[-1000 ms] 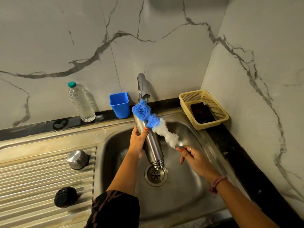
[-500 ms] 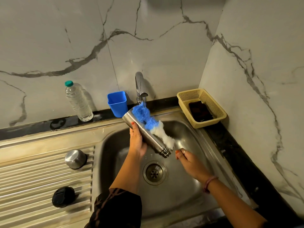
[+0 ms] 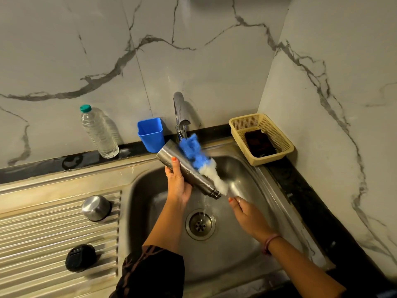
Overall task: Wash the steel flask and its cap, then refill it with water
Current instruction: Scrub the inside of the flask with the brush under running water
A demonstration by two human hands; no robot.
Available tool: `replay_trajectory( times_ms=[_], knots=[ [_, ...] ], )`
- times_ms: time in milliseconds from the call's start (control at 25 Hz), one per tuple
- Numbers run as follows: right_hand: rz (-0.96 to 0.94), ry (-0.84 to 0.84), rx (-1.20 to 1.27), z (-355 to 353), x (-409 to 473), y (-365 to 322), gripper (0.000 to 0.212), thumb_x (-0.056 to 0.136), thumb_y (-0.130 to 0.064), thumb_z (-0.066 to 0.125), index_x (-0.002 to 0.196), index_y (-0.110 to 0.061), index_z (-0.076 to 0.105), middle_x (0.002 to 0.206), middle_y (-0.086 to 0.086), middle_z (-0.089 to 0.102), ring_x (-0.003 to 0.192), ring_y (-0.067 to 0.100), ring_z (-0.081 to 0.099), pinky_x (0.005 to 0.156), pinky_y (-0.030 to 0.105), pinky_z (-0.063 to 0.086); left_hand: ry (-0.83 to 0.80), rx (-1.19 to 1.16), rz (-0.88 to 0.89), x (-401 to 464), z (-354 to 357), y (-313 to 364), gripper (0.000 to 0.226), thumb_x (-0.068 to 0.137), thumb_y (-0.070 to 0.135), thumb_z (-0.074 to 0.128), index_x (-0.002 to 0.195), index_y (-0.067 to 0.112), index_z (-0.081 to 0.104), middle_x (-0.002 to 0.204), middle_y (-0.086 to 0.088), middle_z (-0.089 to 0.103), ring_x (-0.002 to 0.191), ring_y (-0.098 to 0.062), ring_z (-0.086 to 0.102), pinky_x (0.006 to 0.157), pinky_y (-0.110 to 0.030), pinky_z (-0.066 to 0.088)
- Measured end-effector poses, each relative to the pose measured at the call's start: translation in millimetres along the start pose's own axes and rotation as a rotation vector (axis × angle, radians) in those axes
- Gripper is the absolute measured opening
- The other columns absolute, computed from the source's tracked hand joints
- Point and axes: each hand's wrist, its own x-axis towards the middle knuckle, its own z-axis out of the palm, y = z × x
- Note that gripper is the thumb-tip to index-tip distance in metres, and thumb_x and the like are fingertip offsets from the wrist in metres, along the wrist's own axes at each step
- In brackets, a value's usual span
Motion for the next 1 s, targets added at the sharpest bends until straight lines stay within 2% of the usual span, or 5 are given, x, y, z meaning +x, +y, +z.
replay_trajectory(
  times_ms=[240, 480, 720, 840, 1000],
  knots=[
    [-0.091, 0.006, -0.199, -6.2, 19.9, -5.6, 0.032, 0.101, -0.038, 0.034, 0.094, -0.018, 0.059, 0.057, -0.005, 0.048, 0.049, 0.010, 0.044, 0.046, 0.021, 0.031, 0.020, -0.084, -0.027, -2.6, 3.5, -7.7, 0.060, 0.091, 0.042, 0.061, 0.143, 0.030, 0.035, 0.136, -0.009, 0.057, 0.120, -0.033, 0.059, 0.103, -0.069, 0.037],
    [-0.099, 0.029, -0.362, -42.7, 1.5, 20.9, 0.030, 0.100, -0.036, 0.040, 0.072, -0.028, 0.047, 0.050, -0.008, 0.042, 0.044, 0.004, 0.040, 0.045, 0.017, 0.031, 0.005, -0.146, -0.006, 5.6, -7.3, 3.5, 0.096, 0.069, 0.055, 0.080, 0.148, 0.025, 0.035, 0.136, -0.013, 0.059, 0.121, -0.037, 0.059, 0.095, -0.068, 0.045],
    [-0.213, 0.048, -0.363, -33.8, 36.8, -13.9, 0.038, 0.102, -0.034, 0.037, 0.113, -0.007, 0.060, 0.053, -0.013, 0.036, 0.046, 0.000, 0.036, 0.046, 0.017, 0.026, 0.032, -0.107, -0.055, -8.5, 10.1, -6.0, 0.100, 0.061, 0.060, 0.082, 0.145, 0.023, 0.041, 0.136, -0.012, 0.059, 0.120, -0.037, 0.060, 0.088, -0.064, 0.050],
    [-0.177, 0.009, -0.429, -43.5, 20.5, 15.2, 0.028, 0.100, -0.040, 0.035, 0.086, -0.026, 0.054, 0.052, -0.008, 0.044, 0.046, 0.009, 0.047, 0.045, 0.022, 0.035, 0.015, -0.153, -0.014, -1.1, -2.1, -2.1, 0.103, 0.059, 0.059, 0.085, 0.145, 0.023, 0.042, 0.137, -0.013, 0.059, 0.122, -0.039, 0.058, 0.098, -0.071, 0.039],
    [-0.075, -0.014, -0.383, -56.5, 4.2, 43.6, 0.033, 0.100, -0.032, 0.040, 0.072, -0.019, 0.052, 0.055, -0.005, 0.046, 0.050, 0.012, 0.047, 0.052, 0.025, 0.040, 0.048, -0.222, 0.028, 5.7, -9.3, 12.3, 0.083, 0.074, 0.054, 0.075, 0.142, 0.017, 0.043, 0.129, -0.015, 0.063, 0.119, -0.037, 0.061, 0.098, -0.062, 0.046]
  ],
)
